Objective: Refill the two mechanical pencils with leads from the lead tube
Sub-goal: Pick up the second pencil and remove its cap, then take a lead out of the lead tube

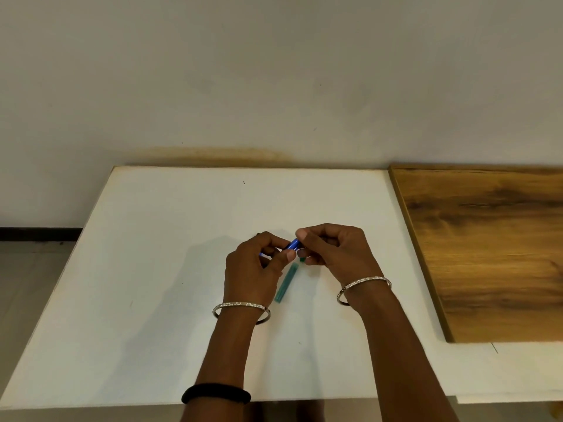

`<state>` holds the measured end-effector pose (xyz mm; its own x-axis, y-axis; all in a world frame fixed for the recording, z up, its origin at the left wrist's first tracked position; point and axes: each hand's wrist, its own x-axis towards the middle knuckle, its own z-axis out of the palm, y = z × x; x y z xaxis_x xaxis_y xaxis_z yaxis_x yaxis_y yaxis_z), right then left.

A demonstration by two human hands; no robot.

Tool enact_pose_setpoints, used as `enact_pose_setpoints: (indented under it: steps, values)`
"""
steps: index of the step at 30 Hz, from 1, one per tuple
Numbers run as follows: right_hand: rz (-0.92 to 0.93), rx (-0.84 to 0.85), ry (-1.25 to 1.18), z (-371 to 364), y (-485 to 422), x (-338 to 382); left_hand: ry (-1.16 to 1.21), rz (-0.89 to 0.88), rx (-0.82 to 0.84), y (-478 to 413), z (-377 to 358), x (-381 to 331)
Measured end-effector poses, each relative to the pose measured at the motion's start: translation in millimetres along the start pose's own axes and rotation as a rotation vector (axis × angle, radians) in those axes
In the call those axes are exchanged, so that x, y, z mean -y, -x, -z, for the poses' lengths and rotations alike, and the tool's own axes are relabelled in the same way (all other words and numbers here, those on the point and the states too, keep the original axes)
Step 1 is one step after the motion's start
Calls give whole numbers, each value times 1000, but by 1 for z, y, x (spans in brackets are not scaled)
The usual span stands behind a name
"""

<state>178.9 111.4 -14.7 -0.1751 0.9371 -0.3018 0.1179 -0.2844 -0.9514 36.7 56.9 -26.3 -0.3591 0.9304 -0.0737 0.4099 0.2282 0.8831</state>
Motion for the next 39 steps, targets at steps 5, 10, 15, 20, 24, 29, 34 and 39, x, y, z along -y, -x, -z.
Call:
enact_pose_setpoints:
  steps: [5,10,15,20,24,29,34,39]
  values:
    - [4,44,-72,5,1,-3,-12,-11,34,1,0,-3]
    - [-19,12,-70,6,2,-2,2,-15,60,1,-2,-4]
    - [-20,-94,-117,11,0,0,26,-2,40,1,-2,-4]
    - [97,-369,389,29,-5,-9,47,18,10,0,-3,-3]
    - [77,-348,577,33,-5,-14,58,24,-12,0,-6,-6]
    - [59,-332,728,29,-4,-18,38,36,-37,0,-6,-5]
    - [85,-330,765,25,-4,-19,37,44,-46,0,-5,-4]
    - [104,-357,744,26,-4,-18,34,52,-48,0,-4,-4]
